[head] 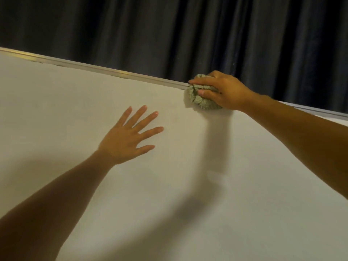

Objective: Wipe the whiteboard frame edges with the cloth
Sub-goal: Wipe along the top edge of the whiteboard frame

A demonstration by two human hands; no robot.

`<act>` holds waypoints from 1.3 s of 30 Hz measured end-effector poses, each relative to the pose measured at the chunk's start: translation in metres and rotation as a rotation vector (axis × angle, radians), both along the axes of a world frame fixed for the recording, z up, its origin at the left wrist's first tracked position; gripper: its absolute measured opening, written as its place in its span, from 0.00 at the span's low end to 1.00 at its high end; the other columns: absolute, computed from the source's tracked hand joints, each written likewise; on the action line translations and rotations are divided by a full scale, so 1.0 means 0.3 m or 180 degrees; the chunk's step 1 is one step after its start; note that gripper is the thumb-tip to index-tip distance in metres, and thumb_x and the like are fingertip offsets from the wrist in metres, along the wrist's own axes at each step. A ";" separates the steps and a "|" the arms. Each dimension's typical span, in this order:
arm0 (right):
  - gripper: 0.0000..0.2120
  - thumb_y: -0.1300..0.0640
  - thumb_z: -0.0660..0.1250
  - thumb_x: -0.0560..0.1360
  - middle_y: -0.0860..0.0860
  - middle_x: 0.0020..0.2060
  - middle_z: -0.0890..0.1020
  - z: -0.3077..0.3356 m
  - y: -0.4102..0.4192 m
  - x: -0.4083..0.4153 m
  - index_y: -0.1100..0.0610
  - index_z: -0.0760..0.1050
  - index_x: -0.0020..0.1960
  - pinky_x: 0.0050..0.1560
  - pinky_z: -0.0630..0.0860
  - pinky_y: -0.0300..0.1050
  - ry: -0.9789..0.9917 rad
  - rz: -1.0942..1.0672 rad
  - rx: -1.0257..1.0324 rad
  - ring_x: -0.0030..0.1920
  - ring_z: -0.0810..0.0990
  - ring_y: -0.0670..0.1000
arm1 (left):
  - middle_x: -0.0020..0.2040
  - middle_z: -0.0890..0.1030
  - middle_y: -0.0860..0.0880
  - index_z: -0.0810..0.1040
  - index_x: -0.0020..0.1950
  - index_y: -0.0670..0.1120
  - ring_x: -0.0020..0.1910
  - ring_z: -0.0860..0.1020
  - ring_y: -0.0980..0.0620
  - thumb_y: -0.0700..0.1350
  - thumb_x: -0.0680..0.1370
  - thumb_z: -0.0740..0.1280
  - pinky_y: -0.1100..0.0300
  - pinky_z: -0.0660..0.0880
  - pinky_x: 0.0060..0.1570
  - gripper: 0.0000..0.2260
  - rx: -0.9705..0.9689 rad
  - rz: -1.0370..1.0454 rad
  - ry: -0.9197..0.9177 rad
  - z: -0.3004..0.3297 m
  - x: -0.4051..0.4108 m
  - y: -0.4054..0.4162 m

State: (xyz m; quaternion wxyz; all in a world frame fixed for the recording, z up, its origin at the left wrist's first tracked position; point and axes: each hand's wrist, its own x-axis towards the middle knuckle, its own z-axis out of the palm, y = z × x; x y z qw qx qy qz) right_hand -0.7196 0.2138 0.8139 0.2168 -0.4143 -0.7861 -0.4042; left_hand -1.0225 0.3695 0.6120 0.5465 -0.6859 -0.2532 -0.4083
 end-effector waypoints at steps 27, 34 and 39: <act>0.21 0.39 0.60 0.80 0.52 0.61 0.78 0.006 -0.020 0.187 0.38 0.70 0.72 0.60 0.75 0.55 0.0129 0.0183 -0.0004 0.59 0.77 0.53 | 0.88 0.52 0.46 0.61 0.84 0.60 0.87 0.45 0.36 0.70 0.83 0.55 0.35 0.37 0.83 0.31 -0.0262 -0.0375 0.0133 -0.011 0.897 -0.271; 0.21 0.40 0.63 0.78 0.53 0.57 0.80 0.018 -0.101 0.402 0.39 0.71 0.71 0.60 0.75 0.57 0.0009 0.0279 -0.0054 0.57 0.78 0.54 | 0.88 0.51 0.47 0.56 0.86 0.61 0.87 0.49 0.37 0.70 0.84 0.55 0.34 0.44 0.83 0.32 -0.0016 -0.0326 -0.0017 -0.027 0.932 -0.246; 0.21 0.40 0.65 0.78 0.54 0.57 0.81 0.015 -0.183 0.680 0.40 0.72 0.70 0.61 0.75 0.57 0.0063 0.0241 -0.0083 0.57 0.78 0.55 | 0.88 0.52 0.47 0.56 0.86 0.61 0.86 0.50 0.37 0.70 0.84 0.54 0.33 0.48 0.83 0.31 -0.0009 -0.0156 -0.0110 -0.047 0.896 -0.250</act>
